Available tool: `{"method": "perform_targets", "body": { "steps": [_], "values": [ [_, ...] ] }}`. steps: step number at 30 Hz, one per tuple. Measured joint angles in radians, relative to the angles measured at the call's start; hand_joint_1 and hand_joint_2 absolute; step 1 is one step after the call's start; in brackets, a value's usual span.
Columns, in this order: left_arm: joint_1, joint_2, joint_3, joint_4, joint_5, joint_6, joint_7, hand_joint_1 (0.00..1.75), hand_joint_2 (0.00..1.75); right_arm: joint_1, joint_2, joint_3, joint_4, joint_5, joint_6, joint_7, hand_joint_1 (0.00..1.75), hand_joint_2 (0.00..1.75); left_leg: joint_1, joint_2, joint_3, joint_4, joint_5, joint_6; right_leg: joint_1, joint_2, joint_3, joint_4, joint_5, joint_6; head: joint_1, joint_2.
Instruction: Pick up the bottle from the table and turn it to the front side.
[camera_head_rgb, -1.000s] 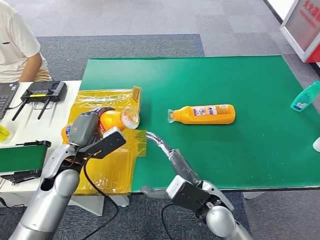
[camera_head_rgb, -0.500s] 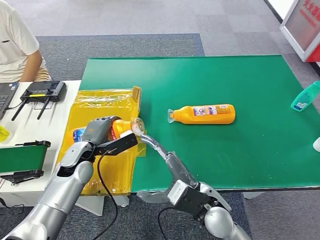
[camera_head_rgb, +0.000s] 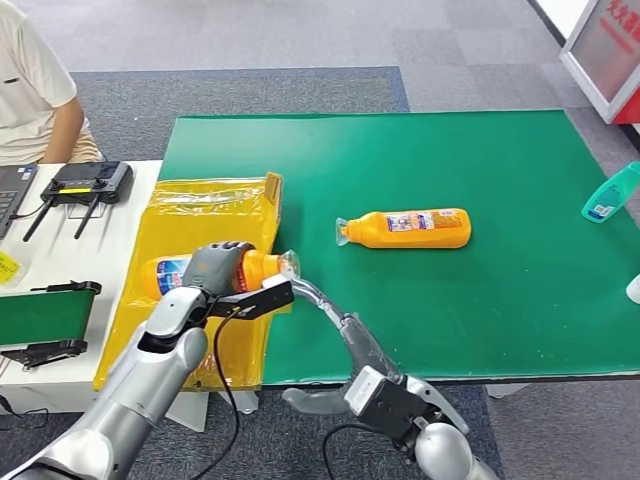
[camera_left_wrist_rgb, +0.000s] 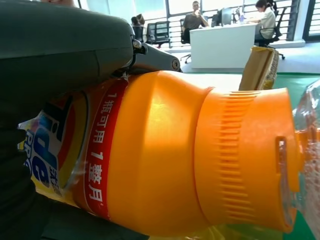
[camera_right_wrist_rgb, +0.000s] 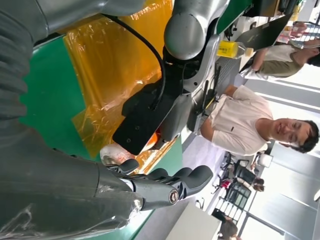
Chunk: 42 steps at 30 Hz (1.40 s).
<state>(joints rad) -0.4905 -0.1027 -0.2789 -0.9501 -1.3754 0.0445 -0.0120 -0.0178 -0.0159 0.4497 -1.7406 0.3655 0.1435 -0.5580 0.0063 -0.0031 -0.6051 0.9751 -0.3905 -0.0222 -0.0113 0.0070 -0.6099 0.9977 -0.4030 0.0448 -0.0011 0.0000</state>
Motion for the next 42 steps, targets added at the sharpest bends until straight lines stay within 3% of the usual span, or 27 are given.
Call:
{"method": "perform_targets", "body": {
  "steps": [11, 30, 34, 42],
  "values": [
    [-0.055, -0.029, -0.023, 0.127, -0.084, -0.013, 0.009, 1.75, 1.75, 0.044, -0.002, -0.055, -0.021, 0.000, -0.002, -0.007, 0.00, 1.75, 0.000, 0.000, 0.000, 0.000, 0.000, 0.000, 0.000, 0.000, 0.000, 0.000, 0.000, 0.000, 0.000, 0.000],
    [-0.066, -0.037, -0.018, 0.229, -0.106, 0.015, 0.026, 1.75, 1.75, 0.071, -0.003, -0.095, -0.043, -0.020, 0.022, -0.017, 0.00, 1.75, 0.000, 0.000, 0.000, 0.000, 0.000, 0.000, 0.000, 0.000, 0.000, 0.000, 0.000, 0.000, 0.000, 0.000],
    [-0.066, -0.040, -0.012, 0.253, -0.119, 0.044, 0.026, 0.00, 1.75, 0.075, -0.002, -0.097, -0.050, -0.021, 0.028, -0.014, 0.00, 1.75, 0.000, 0.000, 0.000, 0.000, 0.000, 0.000, 0.000, 0.000, 0.000, 0.000, 0.000, 0.000, 0.000, 0.000],
    [-0.067, -0.046, 0.007, 0.265, -0.142, 0.037, 0.015, 0.00, 1.75, 0.092, -0.002, -0.121, -0.053, -0.018, 0.029, -0.015, 0.00, 1.75, 0.000, 0.000, 0.000, 0.000, 0.000, 0.000, 0.000, 0.000, 0.001, 0.000, 0.000, 0.000, 0.000, 0.000]
  ]
}}
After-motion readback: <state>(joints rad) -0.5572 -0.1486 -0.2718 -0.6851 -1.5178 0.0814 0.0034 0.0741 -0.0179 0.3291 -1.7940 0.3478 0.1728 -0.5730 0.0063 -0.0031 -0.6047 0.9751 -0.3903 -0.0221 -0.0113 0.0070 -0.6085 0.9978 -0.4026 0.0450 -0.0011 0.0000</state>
